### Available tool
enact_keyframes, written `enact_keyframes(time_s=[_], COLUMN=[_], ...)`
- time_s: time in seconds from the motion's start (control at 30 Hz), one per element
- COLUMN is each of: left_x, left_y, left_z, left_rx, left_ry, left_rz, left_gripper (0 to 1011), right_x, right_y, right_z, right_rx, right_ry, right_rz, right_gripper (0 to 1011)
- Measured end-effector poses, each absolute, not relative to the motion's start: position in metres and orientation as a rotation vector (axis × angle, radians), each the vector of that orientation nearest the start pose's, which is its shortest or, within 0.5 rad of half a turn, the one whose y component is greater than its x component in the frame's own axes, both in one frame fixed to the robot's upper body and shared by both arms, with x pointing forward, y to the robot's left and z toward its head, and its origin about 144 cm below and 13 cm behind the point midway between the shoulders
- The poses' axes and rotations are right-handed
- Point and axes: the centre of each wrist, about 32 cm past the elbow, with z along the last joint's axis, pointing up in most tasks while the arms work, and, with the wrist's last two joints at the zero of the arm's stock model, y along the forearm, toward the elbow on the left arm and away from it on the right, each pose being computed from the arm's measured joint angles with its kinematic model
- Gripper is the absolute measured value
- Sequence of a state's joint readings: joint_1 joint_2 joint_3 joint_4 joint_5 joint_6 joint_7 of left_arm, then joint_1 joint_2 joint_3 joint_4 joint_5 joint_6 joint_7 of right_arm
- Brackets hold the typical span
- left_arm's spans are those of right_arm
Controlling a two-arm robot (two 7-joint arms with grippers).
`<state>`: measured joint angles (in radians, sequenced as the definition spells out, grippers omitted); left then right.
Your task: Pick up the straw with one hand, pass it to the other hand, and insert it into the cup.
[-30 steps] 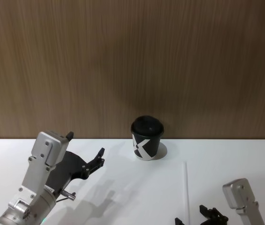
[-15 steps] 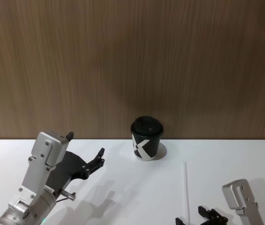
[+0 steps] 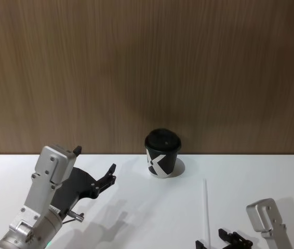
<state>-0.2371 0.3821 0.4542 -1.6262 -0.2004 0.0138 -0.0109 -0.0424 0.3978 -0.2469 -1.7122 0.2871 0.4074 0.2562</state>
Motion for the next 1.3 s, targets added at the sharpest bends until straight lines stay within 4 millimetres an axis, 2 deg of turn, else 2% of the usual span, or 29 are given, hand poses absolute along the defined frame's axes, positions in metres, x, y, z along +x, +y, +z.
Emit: enact_keyframes(time_s=[1.3], left_x=[0.4920], left_y=[0.1984], left_z=[1.2044], left_rx=[0.061], left_ry=[-0.268], left_rz=[1.124], left_gripper=[1000], right_x=[0.4351], right_y=[-0.2526], right_z=[1.1584], right_rx=[-0.375], right_ry=[0.241], right_rz=[-1.034], right_gripper=[493])
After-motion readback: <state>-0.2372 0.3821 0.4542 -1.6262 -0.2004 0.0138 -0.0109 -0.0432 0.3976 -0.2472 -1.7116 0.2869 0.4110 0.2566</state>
